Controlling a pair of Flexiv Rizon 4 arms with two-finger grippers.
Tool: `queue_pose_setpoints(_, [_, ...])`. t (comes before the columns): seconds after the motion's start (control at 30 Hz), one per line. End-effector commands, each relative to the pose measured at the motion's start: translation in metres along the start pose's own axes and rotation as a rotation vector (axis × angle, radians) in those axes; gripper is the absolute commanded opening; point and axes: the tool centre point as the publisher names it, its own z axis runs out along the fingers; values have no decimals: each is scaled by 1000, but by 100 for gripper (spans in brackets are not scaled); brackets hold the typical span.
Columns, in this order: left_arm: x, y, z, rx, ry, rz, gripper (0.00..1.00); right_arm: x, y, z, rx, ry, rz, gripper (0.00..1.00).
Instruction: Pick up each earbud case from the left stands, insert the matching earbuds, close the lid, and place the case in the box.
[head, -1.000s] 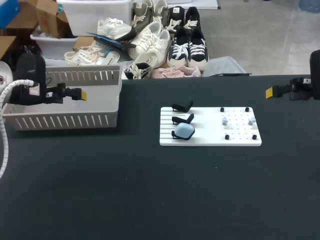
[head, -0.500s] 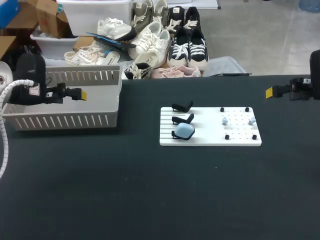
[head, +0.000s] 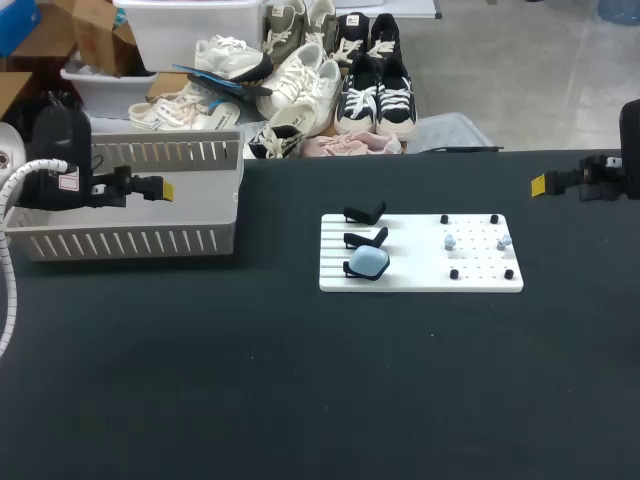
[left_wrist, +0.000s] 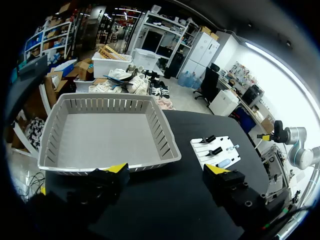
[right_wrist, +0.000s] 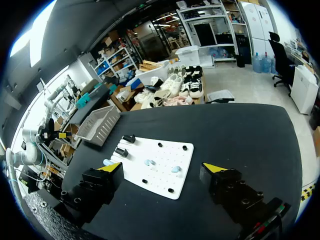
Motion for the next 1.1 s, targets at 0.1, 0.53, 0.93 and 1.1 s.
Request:
queue_pose_setpoints(0.1, [0,0,0,0,0,0,100,0,0,0,0,0,0,100])
queue_pose_setpoints(0.53, [0,0,0,0,0,0,100,0,0,0,0,0,0,100])
queue_pose_setpoints(0.93, [-4,-19,3,221,-25,304,100,0,0,0,0,0,0,100])
queue_pose_setpoints(1.1, [5,-35,7,315,0,469,100,0,0,0,0,0,0,100])
